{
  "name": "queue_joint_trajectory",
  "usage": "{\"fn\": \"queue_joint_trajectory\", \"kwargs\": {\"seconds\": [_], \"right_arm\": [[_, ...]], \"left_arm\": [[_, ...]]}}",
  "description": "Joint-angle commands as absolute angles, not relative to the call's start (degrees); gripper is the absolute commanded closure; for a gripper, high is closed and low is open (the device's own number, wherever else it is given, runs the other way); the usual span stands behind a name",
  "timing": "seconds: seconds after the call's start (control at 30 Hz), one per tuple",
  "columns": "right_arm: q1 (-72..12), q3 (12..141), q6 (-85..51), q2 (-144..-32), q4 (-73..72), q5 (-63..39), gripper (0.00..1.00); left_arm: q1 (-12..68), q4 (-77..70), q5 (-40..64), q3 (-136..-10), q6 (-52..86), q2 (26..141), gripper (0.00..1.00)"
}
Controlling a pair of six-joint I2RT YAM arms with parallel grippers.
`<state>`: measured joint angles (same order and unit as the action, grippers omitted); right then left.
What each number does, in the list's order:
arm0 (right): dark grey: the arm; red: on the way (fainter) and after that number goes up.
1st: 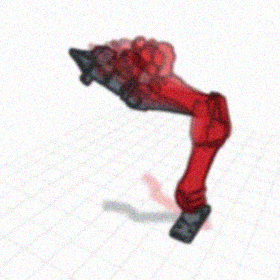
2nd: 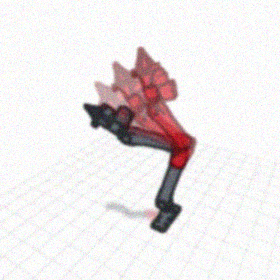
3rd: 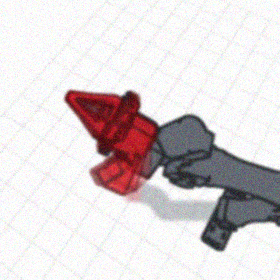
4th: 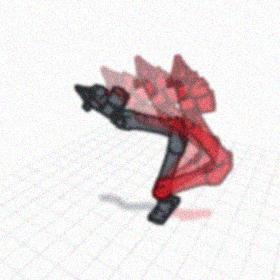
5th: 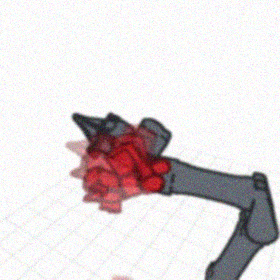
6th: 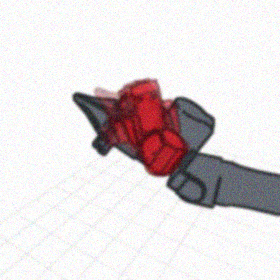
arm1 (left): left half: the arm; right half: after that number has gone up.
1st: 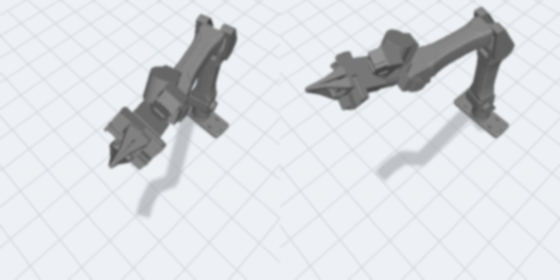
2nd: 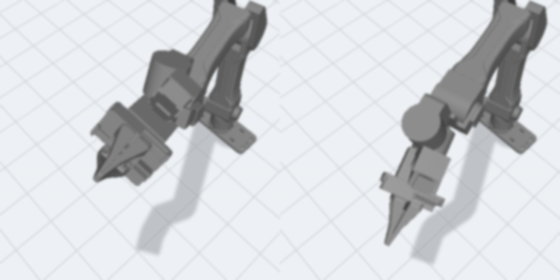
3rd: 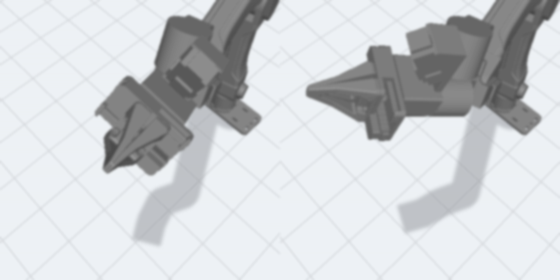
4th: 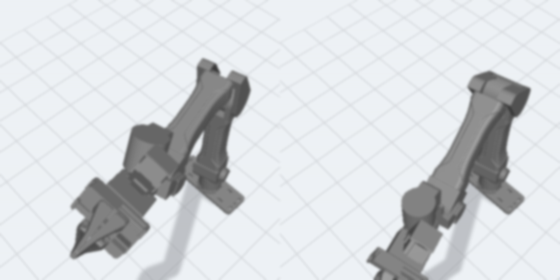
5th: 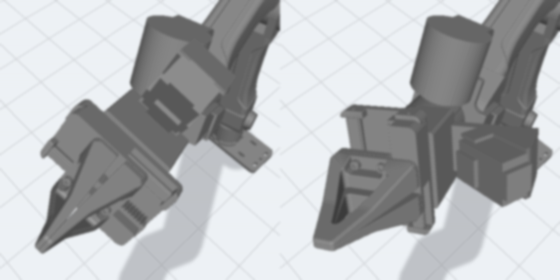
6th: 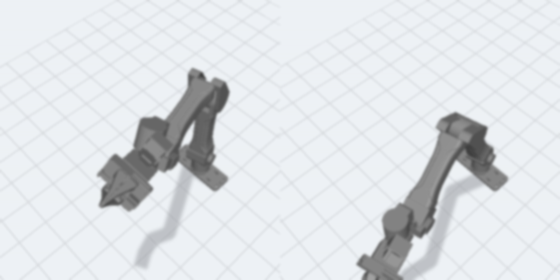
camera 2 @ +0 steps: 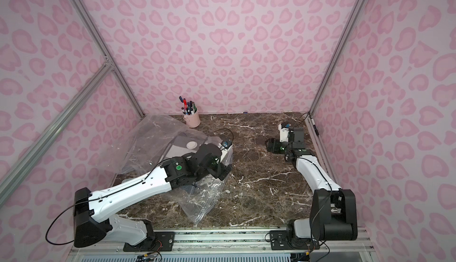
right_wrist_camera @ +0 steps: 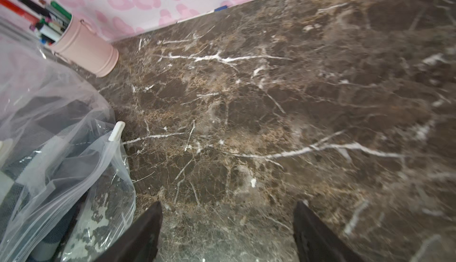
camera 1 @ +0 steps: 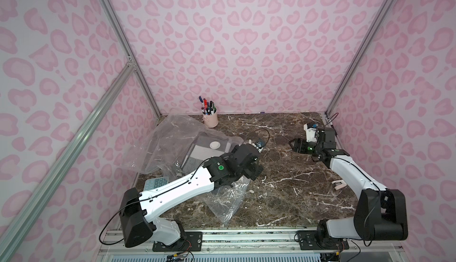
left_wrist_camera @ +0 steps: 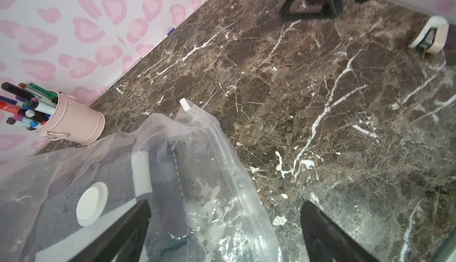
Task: Take the blanket out of the vacuum bag
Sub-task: Open the vacuum bag at the center of the board.
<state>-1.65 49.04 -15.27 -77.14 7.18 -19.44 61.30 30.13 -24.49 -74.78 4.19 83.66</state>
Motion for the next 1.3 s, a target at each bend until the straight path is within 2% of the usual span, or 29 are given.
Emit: {"fn": "queue_joint_trajectory", "kwargs": {"seconds": [0.0, 0.27, 0.37, 0.57, 0.63, 0.67, 0.7, 0.77, 0.83, 0.87, 0.9, 1.1, 1.27], "right_arm": [[-0.2, 44.2, -17.7, -71.8, 5.0, -21.3, 0.17], [-0.2, 37.9, -19.0, -64.7, 5.0, -26.1, 0.17], [-0.3, 36.8, -18.5, -64.4, 5.4, -26.8, 0.17], [-0.2, 35.7, -18.3, -65.2, 4.4, -27.9, 0.17], [-0.2, 35.6, -18.5, -65.5, 3.6, -28.7, 0.17], [-0.2, 35.7, -18.6, -65.7, 3.5, -29.1, 0.17], [-0.2, 35.8, -18.6, -65.8, 3.4, -29.4, 0.17], [-0.3, 36.0, -18.3, -65.8, 3.6, -29.9, 0.17], [-0.2, 36.0, -18.0, -65.7, 4.1, -29.9, 0.17], [-0.3, 35.9, -17.9, -65.5, 4.2, -29.9, 0.17], [-0.2, 35.6, -18.0, -65.3, 4.2, -30.1, 0.17], [-1.2, 31.5, -23.9, -62.5, -1.0, -35.9, 0.17], [-9.7, 31.2, -27.0, -59.7, -1.8, -32.9, 0.18]], "left_arm": [[65.5, 34.8, -35.4, -76.5, 6.0, 88.4, 0.03], [69.5, 45.2, -57.3, -81.3, 11.9, 100.5, 0.03], [69.5, 43.7, -57.2, -79.9, 11.4, 101.6, 0.0], [69.4, 46.4, -58.1, -78.9, 14.2, 104.0, 0.04], [69.1, 46.2, -57.5, -77.6, 14.6, 104.5, 0.08], [69.0, 46.2, -57.4, -77.0, 14.7, 104.7, 0.11], [68.6, 46.4, -57.5, -76.4, 14.9, 104.8, 0.18], [67.5, 48.0, -59.5, -75.7, 15.6, 105.0, 0.46], [65.5, 49.6, -61.4, -75.6, 16.3, 104.9, 0.8], [64.6, 49.6, -61.9, -75.7, 16.1, 104.5, 0.91], [63.6, 48.6, -62.1, -75.8, 15.5, 103.7, 0.97], [58.6, 30.1, -52.7, -75.3, 7.0, 96.0, 0.97], [55.4, 16.4, -44.4, -74.5, 3.3, 91.8, 0.97]]}}
